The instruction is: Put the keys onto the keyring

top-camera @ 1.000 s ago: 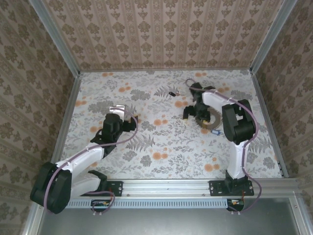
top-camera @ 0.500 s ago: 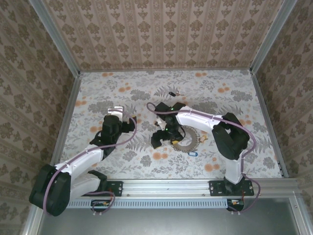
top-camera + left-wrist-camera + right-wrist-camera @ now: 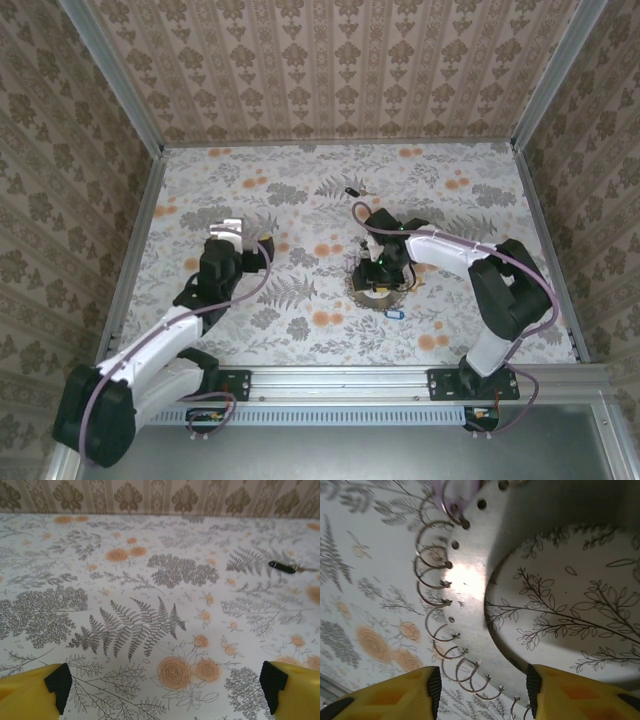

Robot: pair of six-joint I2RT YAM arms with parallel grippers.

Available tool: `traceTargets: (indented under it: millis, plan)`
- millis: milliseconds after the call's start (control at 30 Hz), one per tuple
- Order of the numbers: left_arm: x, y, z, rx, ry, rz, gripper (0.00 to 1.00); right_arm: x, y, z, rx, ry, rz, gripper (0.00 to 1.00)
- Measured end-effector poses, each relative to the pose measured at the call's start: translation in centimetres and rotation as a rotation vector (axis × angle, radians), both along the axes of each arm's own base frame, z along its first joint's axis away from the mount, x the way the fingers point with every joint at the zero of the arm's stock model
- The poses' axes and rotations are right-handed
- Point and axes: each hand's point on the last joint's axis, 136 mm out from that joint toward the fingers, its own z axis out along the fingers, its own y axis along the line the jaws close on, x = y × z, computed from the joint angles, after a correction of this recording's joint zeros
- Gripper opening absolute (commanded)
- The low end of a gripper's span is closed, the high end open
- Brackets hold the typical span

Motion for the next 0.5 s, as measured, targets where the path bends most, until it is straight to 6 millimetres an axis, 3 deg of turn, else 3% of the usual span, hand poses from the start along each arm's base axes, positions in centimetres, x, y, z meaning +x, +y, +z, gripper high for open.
traceTargets:
  millis: [100, 300, 433, 500]
  plan:
    - [-0.8, 1.1, 0.9, -0.063, 0.008, 0.062, 1.00, -0.4, 0.3, -0.9, 0.014, 0.017, 0.009, 0.51]
    - [-2.4, 5.4, 0.4, -0.172, 0.092, 0.274, 1.00, -0.8, 1.2, -1.6, 0.037, 0.057, 0.031, 0.54]
    - [-3.2, 5.2, 0.1, -0.220, 0.159, 0.238, 1.00, -0.5, 2.6, -1.5, 0.057, 0.101, 0.061, 0.55]
    - [-3.3, 4.5, 0.0, -0.240, 0.210, 0.205, 1.00, -0.5, 4.3, -1.2, 0.091, 0.114, 0.093, 0.57]
